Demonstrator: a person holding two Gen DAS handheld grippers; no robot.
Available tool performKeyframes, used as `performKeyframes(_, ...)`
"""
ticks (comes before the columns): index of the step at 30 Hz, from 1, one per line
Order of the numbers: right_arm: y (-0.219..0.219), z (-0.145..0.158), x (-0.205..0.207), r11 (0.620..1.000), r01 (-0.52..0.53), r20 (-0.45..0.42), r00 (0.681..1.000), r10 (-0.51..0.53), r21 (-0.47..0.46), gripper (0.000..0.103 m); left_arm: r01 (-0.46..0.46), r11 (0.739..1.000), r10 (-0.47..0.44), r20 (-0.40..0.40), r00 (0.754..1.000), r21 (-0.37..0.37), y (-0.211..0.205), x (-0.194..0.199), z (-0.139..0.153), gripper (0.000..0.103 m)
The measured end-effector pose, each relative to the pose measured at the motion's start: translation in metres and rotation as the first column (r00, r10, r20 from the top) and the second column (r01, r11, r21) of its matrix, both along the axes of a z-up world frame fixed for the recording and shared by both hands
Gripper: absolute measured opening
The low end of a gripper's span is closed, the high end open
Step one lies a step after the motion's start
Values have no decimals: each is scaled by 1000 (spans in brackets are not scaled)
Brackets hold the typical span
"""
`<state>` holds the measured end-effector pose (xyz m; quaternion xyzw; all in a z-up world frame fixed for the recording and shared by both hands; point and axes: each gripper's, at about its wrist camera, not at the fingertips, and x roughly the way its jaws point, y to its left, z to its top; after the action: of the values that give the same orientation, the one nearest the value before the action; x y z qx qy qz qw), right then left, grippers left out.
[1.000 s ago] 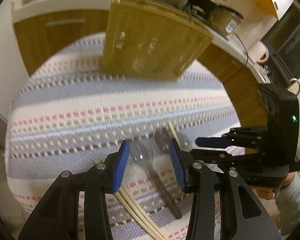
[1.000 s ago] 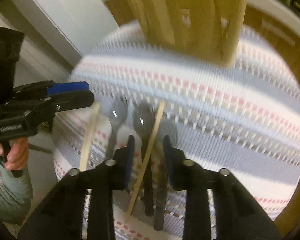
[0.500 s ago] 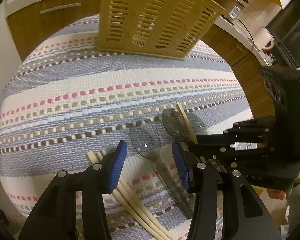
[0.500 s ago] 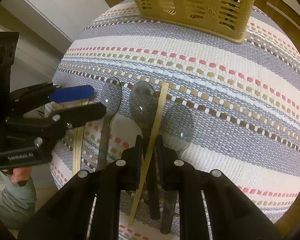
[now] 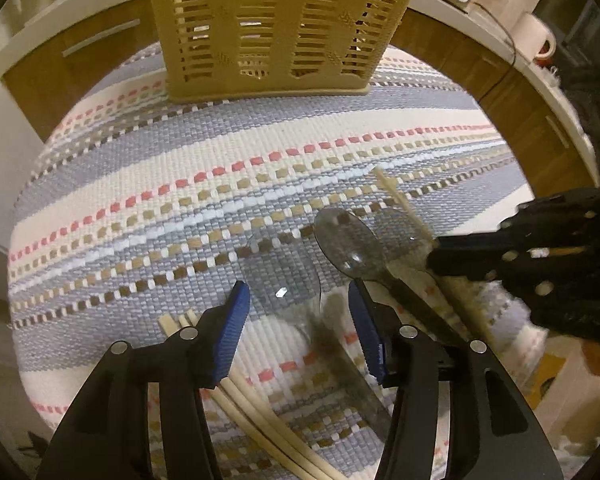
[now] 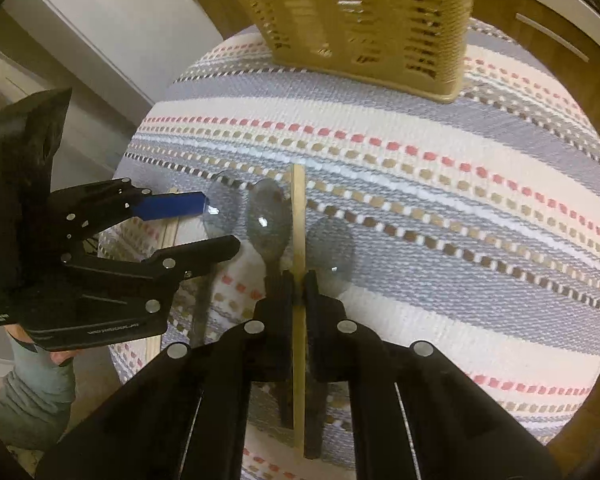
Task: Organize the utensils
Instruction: 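Grasp a clear spoon with the left gripper while the right gripper grasps a chopstick, then carry both utensils over the tan basket, open both grippers, and withdraw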
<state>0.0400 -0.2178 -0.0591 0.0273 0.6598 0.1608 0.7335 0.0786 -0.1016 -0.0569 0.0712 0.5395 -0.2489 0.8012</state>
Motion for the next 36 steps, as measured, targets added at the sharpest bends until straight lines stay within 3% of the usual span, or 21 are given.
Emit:
performKeyframes(5,-25,11,0,999,11,31,999,-10,-44,4,-5,999,3,23,1000,52,-14,2,-4,50)
performKeyframes(15,-36,-1,-1,997,2,28,1000,0,-80,4,1,995,-9,71,997,102,-28,1,-8,50)
performKeyframes(23,-32,5,-1,997,-2,64,998,8,-81,4,-6,993,-7,103,995,119,-44,3,-10,36)
performKeyframes(28,-33,26,-6,998,-22,149,988,31,-67,4,-27,999,23,134,991,32,-34,3,-2,34)
performKeyframes(31,-35,45,-8,999,-31,218,975,40,-42,4,-42,998,50,184,982,-45,-20,0,17,34)
performKeyframes(36,-38,85,-9,999,-45,369,929,36,17,4,-47,985,99,320,942,-165,-3,-9,67,34)
